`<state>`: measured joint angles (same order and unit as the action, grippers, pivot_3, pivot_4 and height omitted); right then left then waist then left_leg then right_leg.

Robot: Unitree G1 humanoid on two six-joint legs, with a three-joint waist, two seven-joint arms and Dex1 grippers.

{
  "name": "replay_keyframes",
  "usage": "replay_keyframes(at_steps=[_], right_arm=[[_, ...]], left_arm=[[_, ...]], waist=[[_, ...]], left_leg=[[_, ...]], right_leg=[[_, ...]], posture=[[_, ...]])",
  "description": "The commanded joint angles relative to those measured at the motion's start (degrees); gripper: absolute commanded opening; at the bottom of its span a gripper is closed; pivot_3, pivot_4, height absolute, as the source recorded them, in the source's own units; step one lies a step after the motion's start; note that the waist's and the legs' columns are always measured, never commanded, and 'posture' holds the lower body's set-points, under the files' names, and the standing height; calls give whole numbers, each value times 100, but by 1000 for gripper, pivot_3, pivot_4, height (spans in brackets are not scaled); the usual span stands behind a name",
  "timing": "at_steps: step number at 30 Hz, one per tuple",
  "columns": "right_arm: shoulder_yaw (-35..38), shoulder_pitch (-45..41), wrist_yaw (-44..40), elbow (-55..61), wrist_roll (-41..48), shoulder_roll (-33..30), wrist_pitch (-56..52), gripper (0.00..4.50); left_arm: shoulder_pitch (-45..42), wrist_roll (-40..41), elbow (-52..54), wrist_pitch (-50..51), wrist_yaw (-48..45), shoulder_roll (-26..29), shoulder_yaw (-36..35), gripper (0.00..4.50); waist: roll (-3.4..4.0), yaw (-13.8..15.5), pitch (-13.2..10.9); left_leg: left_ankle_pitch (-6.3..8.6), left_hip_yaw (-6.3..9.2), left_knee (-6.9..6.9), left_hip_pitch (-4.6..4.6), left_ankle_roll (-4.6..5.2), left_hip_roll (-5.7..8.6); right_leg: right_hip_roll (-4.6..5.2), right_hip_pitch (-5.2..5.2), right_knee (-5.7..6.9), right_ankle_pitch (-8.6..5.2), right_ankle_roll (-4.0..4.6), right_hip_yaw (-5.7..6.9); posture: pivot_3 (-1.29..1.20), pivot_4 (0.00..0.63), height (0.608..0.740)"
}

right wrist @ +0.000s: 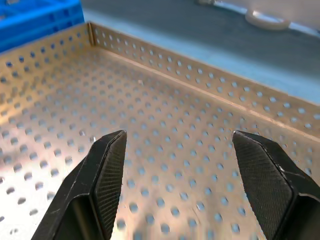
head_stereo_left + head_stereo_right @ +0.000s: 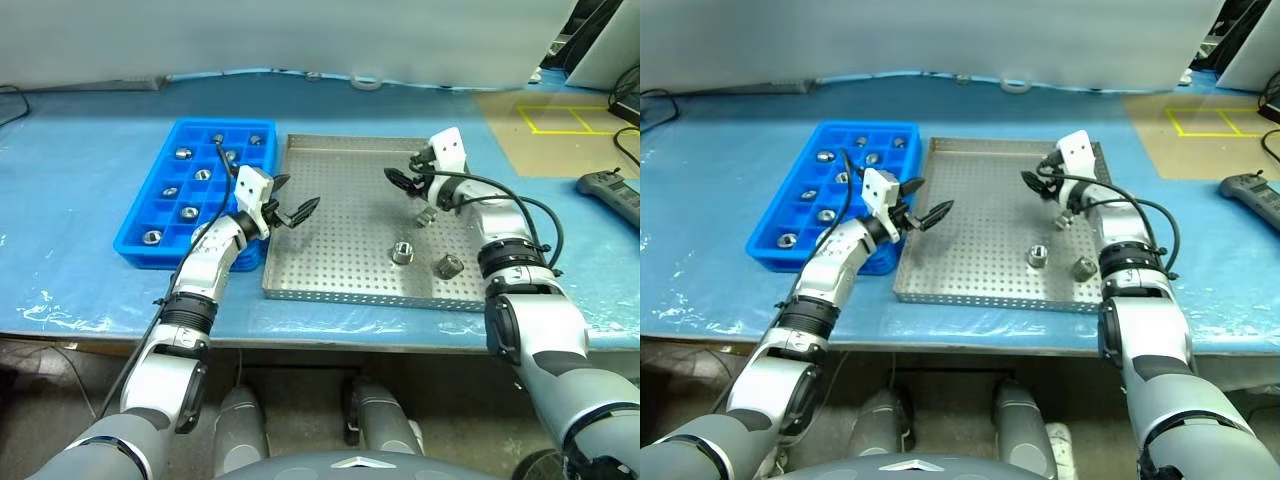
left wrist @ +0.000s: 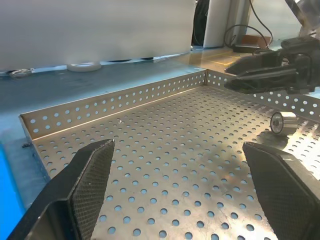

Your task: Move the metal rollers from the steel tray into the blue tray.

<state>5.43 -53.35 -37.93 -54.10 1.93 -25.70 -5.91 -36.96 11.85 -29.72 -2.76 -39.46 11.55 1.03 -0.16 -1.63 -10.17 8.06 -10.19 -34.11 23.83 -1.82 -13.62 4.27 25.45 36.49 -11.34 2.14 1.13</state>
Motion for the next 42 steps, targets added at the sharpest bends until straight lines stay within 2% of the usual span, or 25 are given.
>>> replay_keyframes(at_steps=[1,8,17,20,22,24,30,34,38,42], right_arm=[[-15,148,-185,285,31,-303,-274,3505],[-34,525,-808,799,255,-530,-888,3505],[-338,852,-689,801,-78,-550,-989,3505],[-308,819,-780,794,0,-584,-930,2910],[-264,741,-873,846,113,-519,-933,2223],[-170,524,-968,903,321,-314,-909,1643],[135,-364,-1311,770,1030,549,-797,1658],[92,-1122,-1448,133,1153,1308,-562,1658],[37,-1935,-1257,-664,1056,2389,-64,1658],[-285,-2388,-1076,-1283,598,3103,556,1658]], left_arm=[[22,-6,173,-137,21,20,-57,4500],[63,-51,161,-128,4,33,-46,4500],[103,-277,129,-166,-32,54,119,4500],[150,-170,230,-122,12,19,21,4500],[162,2,316,-69,88,-25,-137,4500],[172,192,475,3,265,-41,-366,4500],[533,91,994,20,1007,213,-790,4500],[865,17,1606,109,2031,344,-1390,4500],[1449,-74,2326,217,2889,415,-1944,4500],[2106,-202,3006,466,3425,450,-2236,4500]], waist=[[0,7,0],[0,2,0],[0,-11,0],[1,-11,0],[1,-8,0],[1,-21,0],[3,-78,-1],[3,82,-1],[5,109,-2],[5,367,-2]], left_leg=[[2,0,-2,-6,3,1],[4,0,-3,-22,5,0],[6,0,-1,-22,6,1],[6,0,0,-21,7,4],[7,-1,2,-22,7,4],[7,-1,5,-21,7,3],[5,-2,21,-23,3,-4],[-6,-1,67,-24,-15,-7],[-8,0,107,-18,-19,-9],[-5,2,140,6,-21,-13]], right_leg=[[1,-10,-4,0,0,0],[0,-25,-9,1,-1,-1],[1,-29,-18,0,-2,0],[3,-28,-20,0,-2,-1],[3,-30,-25,0,-2,0],[3,-29,-27,0,-2,0],[-3,-10,-19,1,-2,0],[-2,-7,-37,0,0,17],[-3,-7,-77,0,3,30],[-2,15,-95,-16,28,49]], posture=[[-385,150,740],[-397,150,740],[-389,150,740],[-373,150,740],[-354,150,740],[-340,150,740],[-206,150,740],[-92,150,740],[42,150,740],[135,150,740]])
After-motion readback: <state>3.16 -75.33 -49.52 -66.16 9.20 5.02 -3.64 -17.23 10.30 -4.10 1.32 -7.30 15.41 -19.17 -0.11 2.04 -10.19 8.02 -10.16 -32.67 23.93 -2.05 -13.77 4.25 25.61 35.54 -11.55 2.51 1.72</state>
